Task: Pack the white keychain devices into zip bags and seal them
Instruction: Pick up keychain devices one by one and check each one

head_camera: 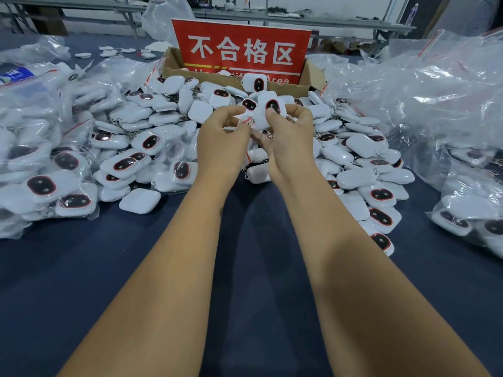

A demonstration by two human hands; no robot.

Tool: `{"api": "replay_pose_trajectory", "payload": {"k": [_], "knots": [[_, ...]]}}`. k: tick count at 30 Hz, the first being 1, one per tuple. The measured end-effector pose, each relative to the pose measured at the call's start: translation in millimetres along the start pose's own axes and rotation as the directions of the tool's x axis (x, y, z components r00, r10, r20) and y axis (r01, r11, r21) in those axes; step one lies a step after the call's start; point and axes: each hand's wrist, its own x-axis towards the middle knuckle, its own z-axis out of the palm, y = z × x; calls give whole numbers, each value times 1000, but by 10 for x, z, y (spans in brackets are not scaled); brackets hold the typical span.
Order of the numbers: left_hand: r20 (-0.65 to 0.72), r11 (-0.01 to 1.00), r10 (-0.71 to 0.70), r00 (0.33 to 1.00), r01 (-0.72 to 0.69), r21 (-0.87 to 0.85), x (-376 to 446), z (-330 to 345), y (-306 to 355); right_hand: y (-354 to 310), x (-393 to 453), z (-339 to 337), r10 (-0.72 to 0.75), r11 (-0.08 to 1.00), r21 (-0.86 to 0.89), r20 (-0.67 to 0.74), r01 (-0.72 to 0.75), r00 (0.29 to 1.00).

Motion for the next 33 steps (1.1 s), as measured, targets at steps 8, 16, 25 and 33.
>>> {"api": "replay_pose_trajectory", "payload": {"k": [8,16,25,33], "knots": [[-88,993,105,991,-109,-50,-29,-61,148,97,-62,7,-94,834,-529,144,157,985],[12,955,-28,1000,31,-296,-59,-183,294,92,-57,56,-51,757,-626,229,187,972],[-381,963,-151,912,49,-263,151,-475,68,38,4,-103,-186,911,-349,123,218,975],[168,992,-109,980,96,85,141,-315,-32,-153,112,-250,-60,963,269,100,32,993]]}}
